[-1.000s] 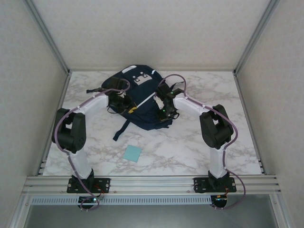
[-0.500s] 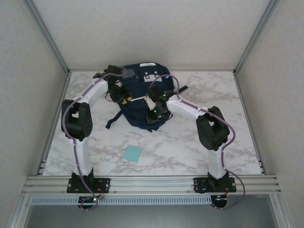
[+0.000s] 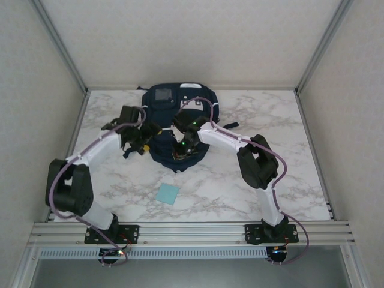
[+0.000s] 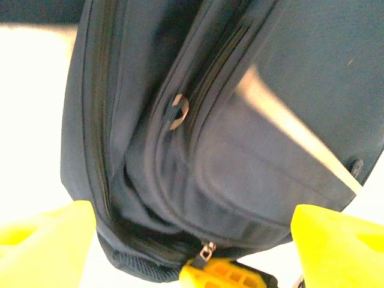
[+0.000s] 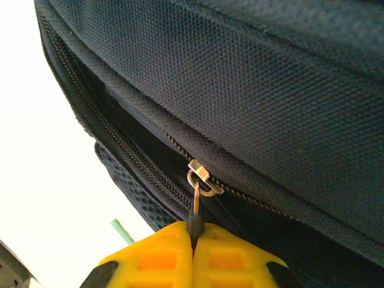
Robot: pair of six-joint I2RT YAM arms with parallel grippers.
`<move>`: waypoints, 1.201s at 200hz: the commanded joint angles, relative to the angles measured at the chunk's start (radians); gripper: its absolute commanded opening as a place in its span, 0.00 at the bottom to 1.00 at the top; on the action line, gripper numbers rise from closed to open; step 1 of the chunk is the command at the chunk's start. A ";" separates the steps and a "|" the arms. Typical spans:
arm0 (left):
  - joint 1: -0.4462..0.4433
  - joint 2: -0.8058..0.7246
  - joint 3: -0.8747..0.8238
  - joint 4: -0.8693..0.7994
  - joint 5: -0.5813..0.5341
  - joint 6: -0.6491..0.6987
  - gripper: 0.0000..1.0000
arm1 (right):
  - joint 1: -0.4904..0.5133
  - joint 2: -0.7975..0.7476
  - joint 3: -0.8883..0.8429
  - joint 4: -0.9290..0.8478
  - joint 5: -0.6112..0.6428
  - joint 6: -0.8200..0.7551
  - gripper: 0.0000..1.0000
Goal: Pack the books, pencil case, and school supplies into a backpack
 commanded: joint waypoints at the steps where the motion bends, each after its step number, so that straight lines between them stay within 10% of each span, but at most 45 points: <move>1: -0.066 -0.059 -0.124 0.149 -0.043 -0.250 0.85 | 0.010 0.003 0.006 0.020 0.012 0.041 0.00; 126: -0.232 0.115 -0.082 0.228 -0.336 -0.395 0.40 | 0.012 -0.138 -0.239 0.161 0.031 0.001 0.00; 151: -0.232 0.141 -0.069 0.205 -0.392 -0.339 0.00 | -0.002 -0.102 -0.187 -0.006 0.074 -0.164 0.00; 240: -0.188 0.070 -0.104 0.084 -0.381 -0.155 0.00 | -0.170 -0.090 -0.209 -0.325 0.262 -0.600 0.00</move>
